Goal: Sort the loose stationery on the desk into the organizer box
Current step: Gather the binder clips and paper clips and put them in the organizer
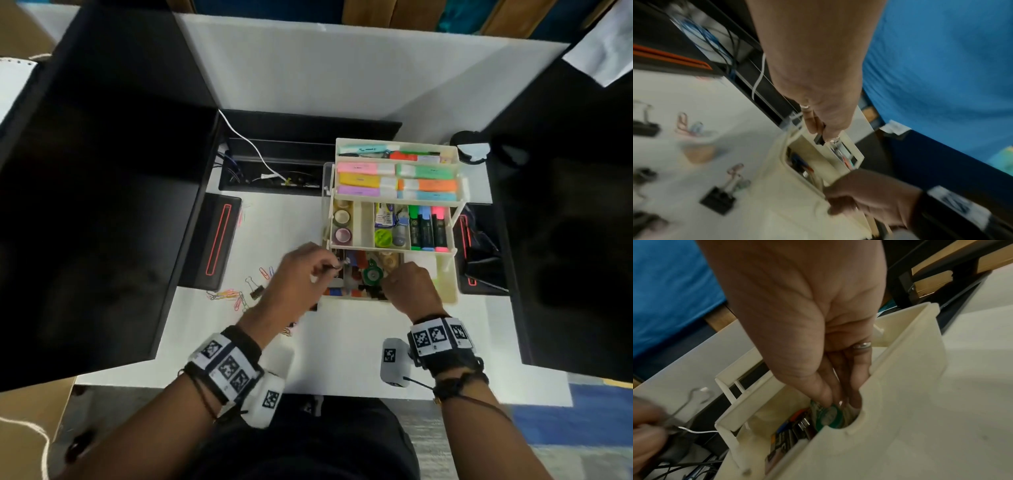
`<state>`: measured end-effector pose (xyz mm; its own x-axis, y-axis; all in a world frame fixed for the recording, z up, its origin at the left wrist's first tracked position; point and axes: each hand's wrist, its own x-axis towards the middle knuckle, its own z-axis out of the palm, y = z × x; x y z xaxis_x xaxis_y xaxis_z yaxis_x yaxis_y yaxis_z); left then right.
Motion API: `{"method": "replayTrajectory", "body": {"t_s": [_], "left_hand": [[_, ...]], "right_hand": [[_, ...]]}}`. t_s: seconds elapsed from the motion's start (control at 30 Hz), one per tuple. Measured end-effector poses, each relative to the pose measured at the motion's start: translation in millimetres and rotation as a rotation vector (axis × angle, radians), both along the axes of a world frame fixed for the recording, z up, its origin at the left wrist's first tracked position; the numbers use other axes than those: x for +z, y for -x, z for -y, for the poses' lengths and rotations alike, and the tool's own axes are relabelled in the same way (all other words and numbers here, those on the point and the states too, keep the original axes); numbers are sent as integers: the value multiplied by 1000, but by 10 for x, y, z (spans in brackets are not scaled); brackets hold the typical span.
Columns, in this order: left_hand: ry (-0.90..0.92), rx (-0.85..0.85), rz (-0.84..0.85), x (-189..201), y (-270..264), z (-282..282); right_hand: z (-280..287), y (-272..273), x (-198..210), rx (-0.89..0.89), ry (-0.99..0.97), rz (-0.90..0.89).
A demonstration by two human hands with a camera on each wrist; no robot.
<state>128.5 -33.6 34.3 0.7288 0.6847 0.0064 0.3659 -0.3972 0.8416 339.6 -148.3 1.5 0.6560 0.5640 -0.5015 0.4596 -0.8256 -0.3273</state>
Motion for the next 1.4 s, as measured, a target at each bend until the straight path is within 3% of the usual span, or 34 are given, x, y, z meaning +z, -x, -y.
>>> {"method": "replayTrajectory", "body": {"t_s": [0.17,0.47,0.7,0.83,0.97,1.07,1.23,1.4], "left_hand": [[-42,-231,-51,-223,-512,368],[-137,-349,-174,-436,-802,475],[-98,-308,-106,-328,-295,329],[-83,-57,-223,-414,464,43],[-74,53,-460,-575,1175,-254],[-92,-18,-529,-633,1370,-349],[-147,-127,-543,-665,1304,-366],[-194,-96,-526,-696,1186,-366]], "right_hand": [[108,-133,46,85,-4,-67],[501,-122,245,63,-238,-41],[488,236,192,118,-491,113],[412,748,237,301,-617,72],[330,1303,-58,537,-471,-126],[191,1621,-254,625,-348,-57],[31,1751,-370,535,-208,151],[179,1703,-546,527,-143,164]]}}
